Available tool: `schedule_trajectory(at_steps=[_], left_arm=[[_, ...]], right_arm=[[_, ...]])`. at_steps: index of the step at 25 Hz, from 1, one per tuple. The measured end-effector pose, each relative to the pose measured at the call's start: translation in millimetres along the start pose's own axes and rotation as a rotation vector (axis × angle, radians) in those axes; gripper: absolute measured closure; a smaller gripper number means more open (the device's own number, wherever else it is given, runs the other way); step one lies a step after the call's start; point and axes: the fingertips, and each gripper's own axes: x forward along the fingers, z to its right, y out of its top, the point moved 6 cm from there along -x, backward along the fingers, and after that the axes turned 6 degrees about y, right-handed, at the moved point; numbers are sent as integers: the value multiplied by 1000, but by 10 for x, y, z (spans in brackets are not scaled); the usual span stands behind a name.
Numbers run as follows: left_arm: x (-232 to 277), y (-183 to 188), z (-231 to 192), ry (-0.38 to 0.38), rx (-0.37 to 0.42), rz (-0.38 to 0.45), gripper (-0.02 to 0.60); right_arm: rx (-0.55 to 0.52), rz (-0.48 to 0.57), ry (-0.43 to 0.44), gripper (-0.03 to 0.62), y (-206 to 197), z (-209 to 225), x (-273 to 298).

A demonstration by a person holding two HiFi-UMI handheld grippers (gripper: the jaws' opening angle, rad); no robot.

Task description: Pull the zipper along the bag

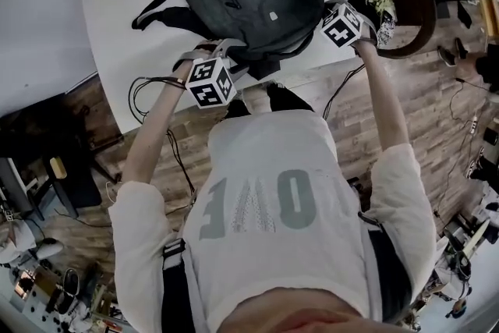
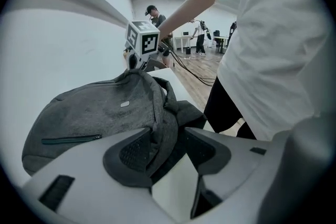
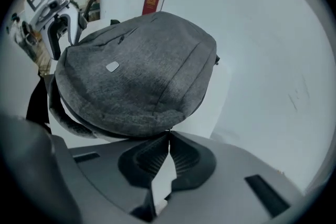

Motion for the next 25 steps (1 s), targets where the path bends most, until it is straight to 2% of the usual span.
schedule_trajectory(at_steps=[2, 6, 10, 17, 23, 25], left_arm=[[40, 18, -17, -13, -3, 3, 362], [96, 80, -29, -30, -42, 18, 362], [139, 160, 0, -15, -52, 9, 362], [161, 237, 57, 15, -117, 23, 362], [127, 197, 74, 88, -176, 17, 362], [101, 203, 62, 107, -217, 27, 362]], right_arm=[[-81, -26, 2, 563, 65, 68, 68], [-181, -24, 62, 562, 141, 192, 126], [-298, -48, 50, 562, 264, 268, 138], [-394, -17, 50, 563, 555, 353, 230], [-486, 48, 42, 562, 1126, 364, 420], [-522, 67, 34, 563, 1332, 357, 435]])
